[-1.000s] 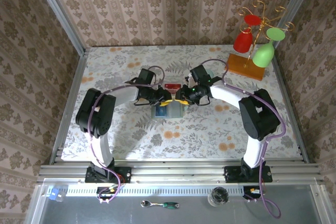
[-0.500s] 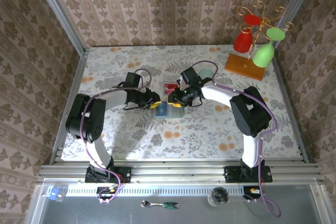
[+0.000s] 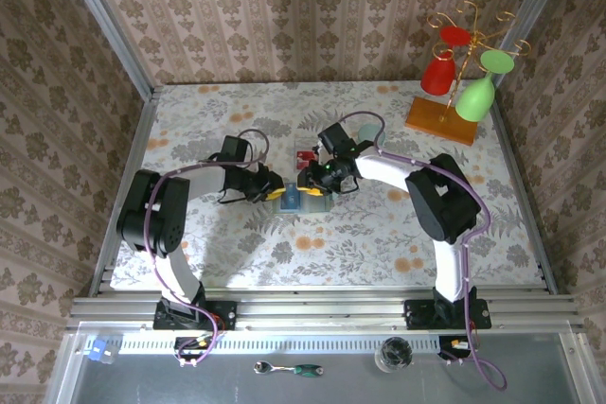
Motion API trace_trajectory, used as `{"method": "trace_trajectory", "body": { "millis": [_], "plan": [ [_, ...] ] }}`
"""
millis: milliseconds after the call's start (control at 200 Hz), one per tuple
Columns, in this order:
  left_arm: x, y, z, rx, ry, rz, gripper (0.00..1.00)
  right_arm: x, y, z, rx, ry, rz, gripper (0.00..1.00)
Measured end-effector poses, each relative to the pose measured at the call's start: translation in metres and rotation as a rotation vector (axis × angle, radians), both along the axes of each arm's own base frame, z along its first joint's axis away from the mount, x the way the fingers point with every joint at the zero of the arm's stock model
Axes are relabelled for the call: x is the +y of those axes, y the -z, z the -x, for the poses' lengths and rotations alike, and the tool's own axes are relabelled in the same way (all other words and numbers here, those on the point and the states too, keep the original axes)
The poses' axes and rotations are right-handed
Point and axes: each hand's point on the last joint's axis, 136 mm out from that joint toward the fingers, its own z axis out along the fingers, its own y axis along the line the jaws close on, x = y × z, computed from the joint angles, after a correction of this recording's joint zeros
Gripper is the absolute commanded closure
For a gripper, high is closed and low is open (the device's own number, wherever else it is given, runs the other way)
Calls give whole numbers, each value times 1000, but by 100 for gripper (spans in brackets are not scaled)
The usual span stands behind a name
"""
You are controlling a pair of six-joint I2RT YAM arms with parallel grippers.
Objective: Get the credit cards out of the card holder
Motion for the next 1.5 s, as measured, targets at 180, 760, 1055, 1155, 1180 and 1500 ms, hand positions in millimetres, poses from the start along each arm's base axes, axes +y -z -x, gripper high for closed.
{"method": "trace_trajectory", "body": {
  "millis": [180, 760, 1055, 1155, 1180, 1500],
  "plan": [
    [1, 1, 1, -3, 6, -4, 87, 3, 7, 0, 11, -5, 6, 67],
    [12, 13, 11, 15, 28, -75, 93, 13, 13, -4, 13, -19, 7, 67],
    [17, 17, 12, 17, 25, -110, 93, 14, 20, -3, 26, -22, 15, 67],
    [17, 18, 12, 17, 25, -111, 93, 15, 20, -2, 27, -24, 15, 67],
    [17, 18, 12, 17, 25, -111, 93, 15, 20, -2, 27, -24, 15, 67],
    [16, 14, 8, 9, 25, -109, 93, 18, 16, -4, 19, -29, 3, 69]
  ]
}}
